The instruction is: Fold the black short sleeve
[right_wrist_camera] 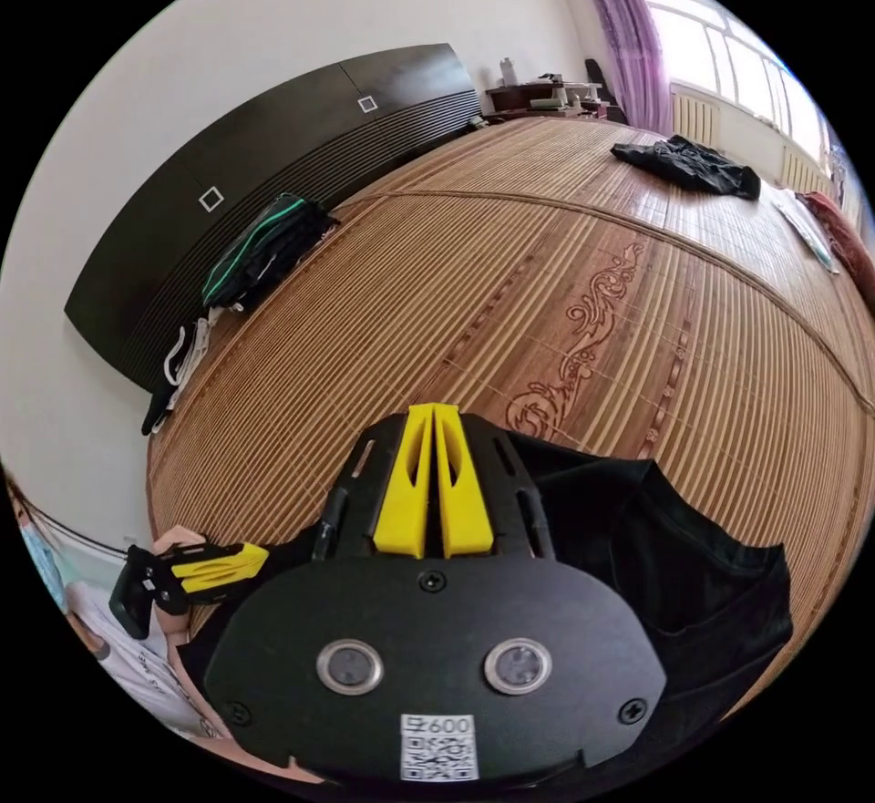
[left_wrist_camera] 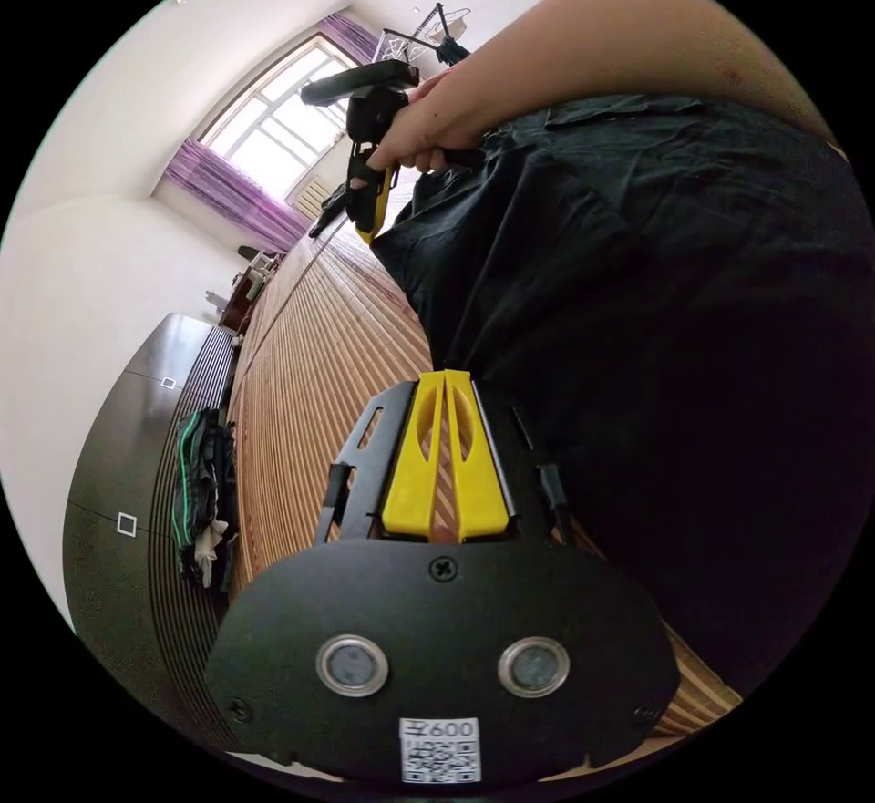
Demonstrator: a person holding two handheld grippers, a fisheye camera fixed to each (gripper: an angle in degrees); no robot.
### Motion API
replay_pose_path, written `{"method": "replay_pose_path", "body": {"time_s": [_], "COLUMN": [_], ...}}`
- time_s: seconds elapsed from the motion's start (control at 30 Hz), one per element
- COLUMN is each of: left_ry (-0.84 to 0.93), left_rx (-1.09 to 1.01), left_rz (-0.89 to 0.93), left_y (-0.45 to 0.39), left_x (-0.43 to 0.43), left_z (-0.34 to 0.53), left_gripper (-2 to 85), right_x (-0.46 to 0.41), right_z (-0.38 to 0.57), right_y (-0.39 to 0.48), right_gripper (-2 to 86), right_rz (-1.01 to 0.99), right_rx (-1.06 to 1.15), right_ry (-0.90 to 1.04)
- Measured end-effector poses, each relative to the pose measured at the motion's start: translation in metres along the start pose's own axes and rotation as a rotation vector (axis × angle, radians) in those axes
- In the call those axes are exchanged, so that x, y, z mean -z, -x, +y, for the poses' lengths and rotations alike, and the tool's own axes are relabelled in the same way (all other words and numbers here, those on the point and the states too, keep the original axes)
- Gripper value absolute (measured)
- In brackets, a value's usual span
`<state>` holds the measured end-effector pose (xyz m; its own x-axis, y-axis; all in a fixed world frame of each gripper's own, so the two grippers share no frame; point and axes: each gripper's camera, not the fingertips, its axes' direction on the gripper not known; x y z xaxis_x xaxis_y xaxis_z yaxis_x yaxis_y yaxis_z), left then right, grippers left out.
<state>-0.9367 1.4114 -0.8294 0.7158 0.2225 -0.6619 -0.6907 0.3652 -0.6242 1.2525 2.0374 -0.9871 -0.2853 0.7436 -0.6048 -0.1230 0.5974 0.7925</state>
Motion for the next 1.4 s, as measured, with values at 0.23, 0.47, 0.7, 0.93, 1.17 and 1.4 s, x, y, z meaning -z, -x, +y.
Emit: {"method": "replay_pose_path", "body": {"time_s": [0.23,0.47,0.7,0.93,1.17,1.4], "left_ry": [-0.001,0.000,0.000,0.002,-0.075,-0.268], "left_rx": [0.000,0.004,-0.002,0.000,-0.012,0.358], "left_rz": [0.001,0.013,0.001,0.008,0.065,0.476], "left_y": [-0.010,-0.018,-0.028,-0.031,-0.024,0.076], "left_x": [0.009,0.025,0.050,0.079,0.132,0.189], "left_z": [0.005,0.009,0.012,0.012,0.018,0.062], "left_gripper": [0.2,0.1,0.1,0.1,1.2,4.8], "right_x": [0.051,0.109,0.132,0.160,0.115,0.166], "right_z": [0.028,0.113,0.172,0.192,0.193,0.255], "right_y": [-0.018,-0.053,-0.112,-0.073,-0.058,-0.027], "right_gripper": [-0.7,-0.8,-0.8,-0.8,-0.8,-0.7], "right_rz": [-0.069,-0.269,-0.002,-0.099,-0.072,0.002], "right_rx": [-0.014,0.010,-0.220,-0.125,-0.089,-0.125], "right_ry": [-0.104,0.178,0.120,-0.107,0.071,-0.156]}}
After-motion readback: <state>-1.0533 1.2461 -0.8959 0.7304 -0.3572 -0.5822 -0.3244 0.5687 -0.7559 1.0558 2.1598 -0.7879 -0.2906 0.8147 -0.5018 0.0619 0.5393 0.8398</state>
